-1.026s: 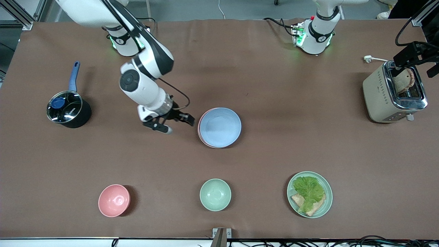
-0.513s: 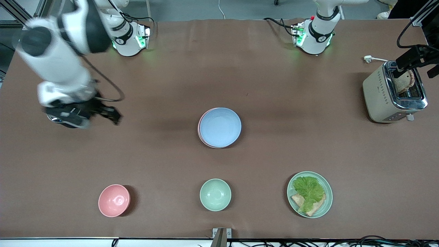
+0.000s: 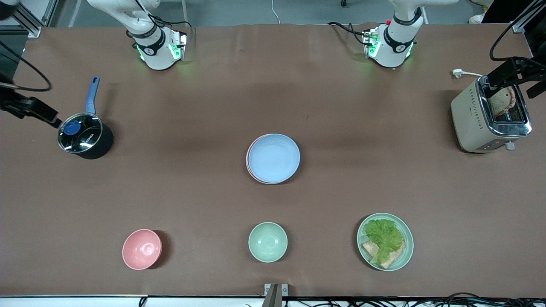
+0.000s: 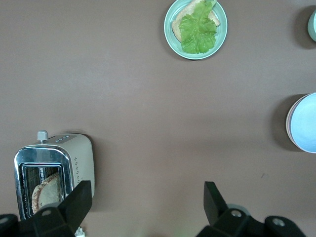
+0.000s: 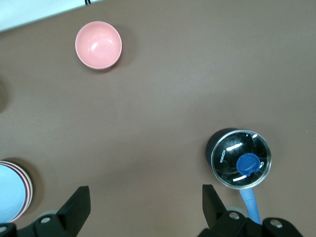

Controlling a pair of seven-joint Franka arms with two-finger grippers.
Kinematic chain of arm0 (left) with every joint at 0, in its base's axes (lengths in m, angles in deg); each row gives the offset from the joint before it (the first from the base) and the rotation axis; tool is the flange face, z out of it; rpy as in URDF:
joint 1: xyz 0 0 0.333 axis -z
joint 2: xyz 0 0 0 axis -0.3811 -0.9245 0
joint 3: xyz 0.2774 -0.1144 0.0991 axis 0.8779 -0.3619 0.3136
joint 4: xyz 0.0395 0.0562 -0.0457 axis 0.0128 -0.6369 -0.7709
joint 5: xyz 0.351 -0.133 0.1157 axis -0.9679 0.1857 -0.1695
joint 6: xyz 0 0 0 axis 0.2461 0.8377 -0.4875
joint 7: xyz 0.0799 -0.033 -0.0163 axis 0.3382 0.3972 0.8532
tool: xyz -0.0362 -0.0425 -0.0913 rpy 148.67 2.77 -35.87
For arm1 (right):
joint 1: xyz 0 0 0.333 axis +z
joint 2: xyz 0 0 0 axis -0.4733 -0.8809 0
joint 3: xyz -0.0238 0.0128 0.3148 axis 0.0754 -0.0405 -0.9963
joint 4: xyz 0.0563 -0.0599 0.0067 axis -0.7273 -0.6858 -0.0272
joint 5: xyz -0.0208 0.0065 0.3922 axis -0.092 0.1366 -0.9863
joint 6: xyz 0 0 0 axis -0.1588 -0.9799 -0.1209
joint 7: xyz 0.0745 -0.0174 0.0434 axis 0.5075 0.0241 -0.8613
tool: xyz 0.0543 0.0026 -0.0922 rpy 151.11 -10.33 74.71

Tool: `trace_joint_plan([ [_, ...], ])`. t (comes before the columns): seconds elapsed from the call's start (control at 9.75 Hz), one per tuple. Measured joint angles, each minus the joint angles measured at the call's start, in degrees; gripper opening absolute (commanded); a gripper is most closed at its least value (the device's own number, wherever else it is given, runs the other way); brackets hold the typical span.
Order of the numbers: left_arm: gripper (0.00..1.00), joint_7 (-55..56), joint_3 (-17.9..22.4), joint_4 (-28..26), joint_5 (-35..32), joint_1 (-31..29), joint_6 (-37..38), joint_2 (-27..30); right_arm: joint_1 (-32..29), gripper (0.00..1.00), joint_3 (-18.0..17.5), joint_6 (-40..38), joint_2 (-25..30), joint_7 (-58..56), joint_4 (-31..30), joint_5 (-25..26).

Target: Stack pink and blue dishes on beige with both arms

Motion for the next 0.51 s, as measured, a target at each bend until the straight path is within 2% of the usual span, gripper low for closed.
trace_joint_plan([
  [0.21, 1.00, 0.0, 0.0, 0.0, 0.0, 0.0, 0.0, 0.0, 0.0, 1.00, 0.4, -3.4, -1.1, -1.6, 4.4, -0.4],
  [0.51, 1.00, 0.0, 0.0, 0.0, 0.0, -0.1, 0.0, 0.0, 0.0, 1.00, 0.1, -4.0, -2.5, -4.9, 4.5, -0.8],
])
